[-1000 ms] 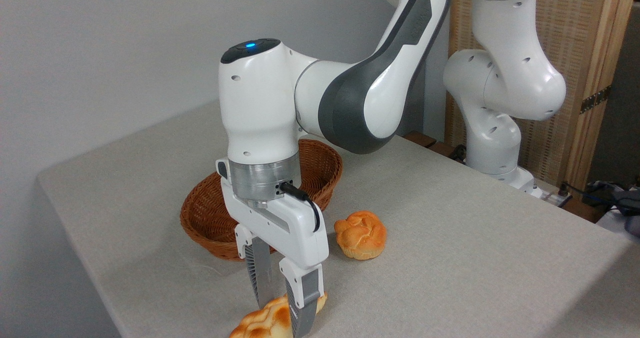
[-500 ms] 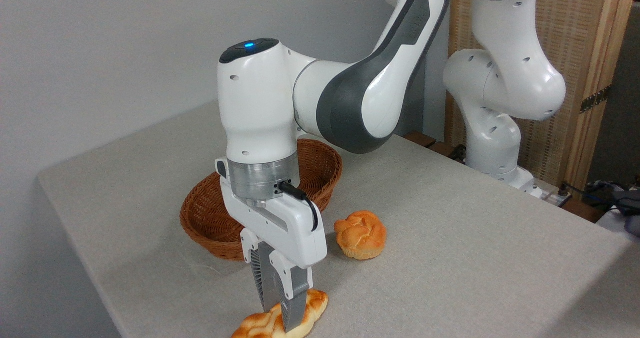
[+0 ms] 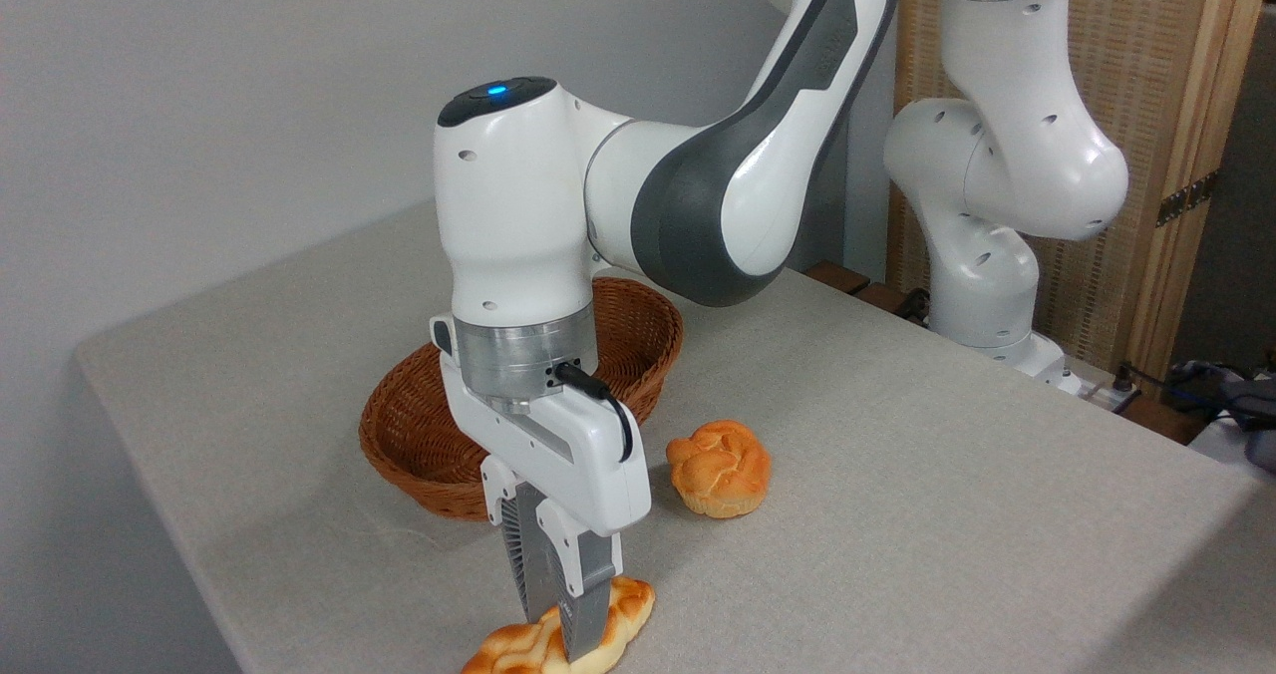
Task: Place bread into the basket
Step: 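Lower the gripper around the braided loaf and close on it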
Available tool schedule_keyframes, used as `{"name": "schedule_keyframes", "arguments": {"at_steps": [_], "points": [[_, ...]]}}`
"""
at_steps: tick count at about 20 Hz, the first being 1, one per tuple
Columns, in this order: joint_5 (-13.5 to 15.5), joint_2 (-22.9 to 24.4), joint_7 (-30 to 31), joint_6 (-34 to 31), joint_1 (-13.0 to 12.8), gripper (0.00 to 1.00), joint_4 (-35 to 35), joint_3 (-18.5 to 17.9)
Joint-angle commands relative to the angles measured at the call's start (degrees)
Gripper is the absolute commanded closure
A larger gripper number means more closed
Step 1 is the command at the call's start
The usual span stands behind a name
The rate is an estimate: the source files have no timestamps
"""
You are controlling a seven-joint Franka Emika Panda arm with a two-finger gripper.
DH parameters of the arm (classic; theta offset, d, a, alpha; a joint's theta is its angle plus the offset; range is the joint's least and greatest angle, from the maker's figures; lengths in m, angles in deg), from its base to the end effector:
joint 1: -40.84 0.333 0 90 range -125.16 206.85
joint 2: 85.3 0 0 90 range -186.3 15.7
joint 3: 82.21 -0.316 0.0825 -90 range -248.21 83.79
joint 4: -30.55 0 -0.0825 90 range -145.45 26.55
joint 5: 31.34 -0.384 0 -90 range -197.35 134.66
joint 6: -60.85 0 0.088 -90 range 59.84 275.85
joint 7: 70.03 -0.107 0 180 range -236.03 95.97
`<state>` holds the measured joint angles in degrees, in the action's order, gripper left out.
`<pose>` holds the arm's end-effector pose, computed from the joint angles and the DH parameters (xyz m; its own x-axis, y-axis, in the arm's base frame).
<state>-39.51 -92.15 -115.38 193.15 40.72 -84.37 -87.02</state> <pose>0.5935 0.0503 0.4162 0.6957 -0.7177 0.0309 -0.6961 -0.6842 -0.2174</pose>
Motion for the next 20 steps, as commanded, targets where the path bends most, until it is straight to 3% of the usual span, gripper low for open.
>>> {"name": "schedule_keyframes", "arguments": {"at_steps": [1, 16, 20], "points": [[-0.3, 1.1, -1.2, 1.3, 0.0, 1.0, -1.7, 0.1], [0.0, 1.6, -1.7, 0.9, 0.0, 1.0, -1.6, 0.6], [1.7, 1.8, -1.8, 0.7, 0.0, 1.0, -1.5, 0.6]]}}
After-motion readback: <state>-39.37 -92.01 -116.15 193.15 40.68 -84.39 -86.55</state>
